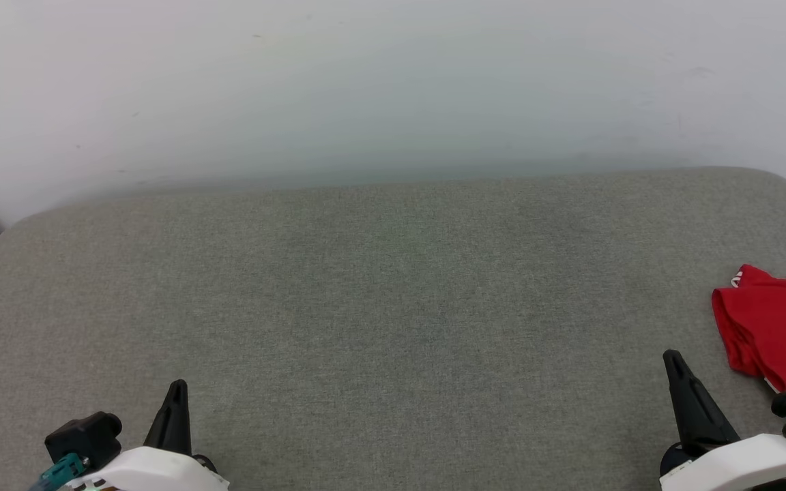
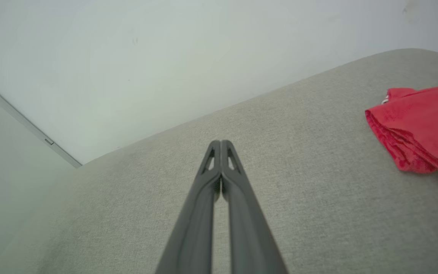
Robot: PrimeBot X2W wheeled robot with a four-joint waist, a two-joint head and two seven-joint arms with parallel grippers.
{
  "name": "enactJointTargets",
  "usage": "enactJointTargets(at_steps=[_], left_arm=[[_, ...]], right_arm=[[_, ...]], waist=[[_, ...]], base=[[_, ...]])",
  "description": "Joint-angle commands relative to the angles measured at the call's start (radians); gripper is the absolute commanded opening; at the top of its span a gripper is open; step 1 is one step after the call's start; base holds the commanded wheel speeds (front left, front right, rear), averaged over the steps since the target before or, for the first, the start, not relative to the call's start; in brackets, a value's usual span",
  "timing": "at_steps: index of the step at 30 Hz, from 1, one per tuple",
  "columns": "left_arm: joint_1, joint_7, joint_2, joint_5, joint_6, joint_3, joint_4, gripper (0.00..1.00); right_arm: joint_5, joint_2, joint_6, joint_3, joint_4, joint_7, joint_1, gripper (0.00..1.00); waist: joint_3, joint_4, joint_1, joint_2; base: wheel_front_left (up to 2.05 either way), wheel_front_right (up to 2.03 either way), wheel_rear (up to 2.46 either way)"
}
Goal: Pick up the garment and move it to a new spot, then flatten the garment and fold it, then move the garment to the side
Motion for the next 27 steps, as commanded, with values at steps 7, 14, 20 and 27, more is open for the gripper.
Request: enactJointTargets(at_steps=[7,14,20,27], left_arm=[[-0.047,0.030,-0.030,-0.106,-0.048,0.054,0.016,0.00],[-0.059,0.051,-0.055,-0.174,-0.079,0.084,0.033,0.00],[-0.070,0.071,-0.078,-0.237,-0.107,0.112,0.045,0.00],[-0.081,0.097,-0.109,-0.315,-0.143,0.147,0.061,0.00]], right_arm=[[0.145,-0.007,0.000,-0.006,0.020,0.006,-0.052,0.00],[0.236,-0.007,0.000,-0.009,0.041,0.011,-0.067,0.00],[0.322,-0.008,0.000,-0.012,0.060,0.016,-0.081,0.00],[0.427,-0.007,0.000,-0.016,0.085,0.023,-0.098,0.00]], waist=[[0.002,0.003,0.0000,-0.0001],[0.004,0.005,0.0000,-0.0001],[0.006,0.007,0.0000,-0.0001],[0.009,0.010,-0.0001,-0.0001]], base=[[0.00,0.00,0.00],[0.00,0.00,0.00],[0.00,0.00,0.00],[0.00,0.00,0.00]])
